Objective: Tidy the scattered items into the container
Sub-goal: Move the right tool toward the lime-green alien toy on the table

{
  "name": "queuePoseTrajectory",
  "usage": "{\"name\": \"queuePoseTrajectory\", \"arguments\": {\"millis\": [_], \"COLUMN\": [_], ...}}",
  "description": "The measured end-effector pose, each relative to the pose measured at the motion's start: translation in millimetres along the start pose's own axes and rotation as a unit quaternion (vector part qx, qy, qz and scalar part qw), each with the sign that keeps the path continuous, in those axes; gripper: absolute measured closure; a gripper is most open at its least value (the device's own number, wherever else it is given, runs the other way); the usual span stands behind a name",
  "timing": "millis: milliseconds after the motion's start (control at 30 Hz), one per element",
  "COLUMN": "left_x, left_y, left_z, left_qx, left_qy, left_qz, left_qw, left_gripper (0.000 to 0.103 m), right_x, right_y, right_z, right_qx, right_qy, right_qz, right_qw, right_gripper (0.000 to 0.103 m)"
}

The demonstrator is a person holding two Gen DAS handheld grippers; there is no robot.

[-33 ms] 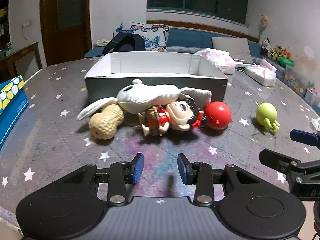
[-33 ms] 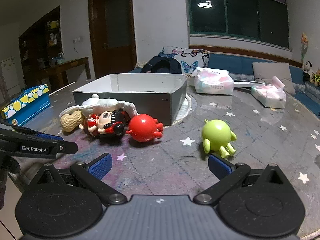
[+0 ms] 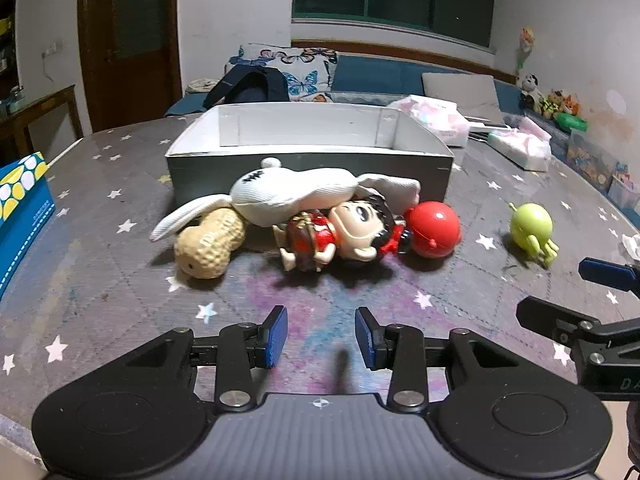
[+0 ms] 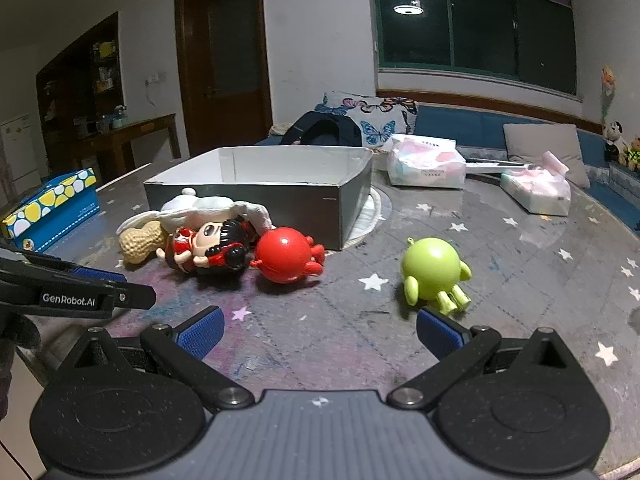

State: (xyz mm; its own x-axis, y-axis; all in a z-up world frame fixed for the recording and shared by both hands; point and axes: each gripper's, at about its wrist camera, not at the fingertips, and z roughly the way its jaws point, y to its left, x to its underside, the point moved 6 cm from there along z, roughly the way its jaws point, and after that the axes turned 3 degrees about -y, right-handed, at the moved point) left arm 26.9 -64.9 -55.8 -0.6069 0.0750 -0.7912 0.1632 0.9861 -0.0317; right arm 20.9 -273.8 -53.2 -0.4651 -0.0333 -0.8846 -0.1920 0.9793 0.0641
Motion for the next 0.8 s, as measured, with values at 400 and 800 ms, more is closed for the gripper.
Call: {"name": "queuePoseTrajectory", "arguments": {"millis": [400,800], "left_x": [-3,-8], "left_y": [-17,-32], "left_z": [10,22], "left_qx": [0.023,0.047], "left_qy": [0.007,0.016], "left_qz": [0.017,0.033], "left_qw": [0.9996,0.9982], "left_gripper": [0.064,0.064], "right_x": [1,0], "right_y": [-11,-25], "right_z": [6,12], "right_qx": [0.013,0.032], "right_qy": [0.007,0.01], "right_qz": [0.007,0.014], "right_qw": [1.0,0.999], "right_gripper": [0.0,0.0]}}
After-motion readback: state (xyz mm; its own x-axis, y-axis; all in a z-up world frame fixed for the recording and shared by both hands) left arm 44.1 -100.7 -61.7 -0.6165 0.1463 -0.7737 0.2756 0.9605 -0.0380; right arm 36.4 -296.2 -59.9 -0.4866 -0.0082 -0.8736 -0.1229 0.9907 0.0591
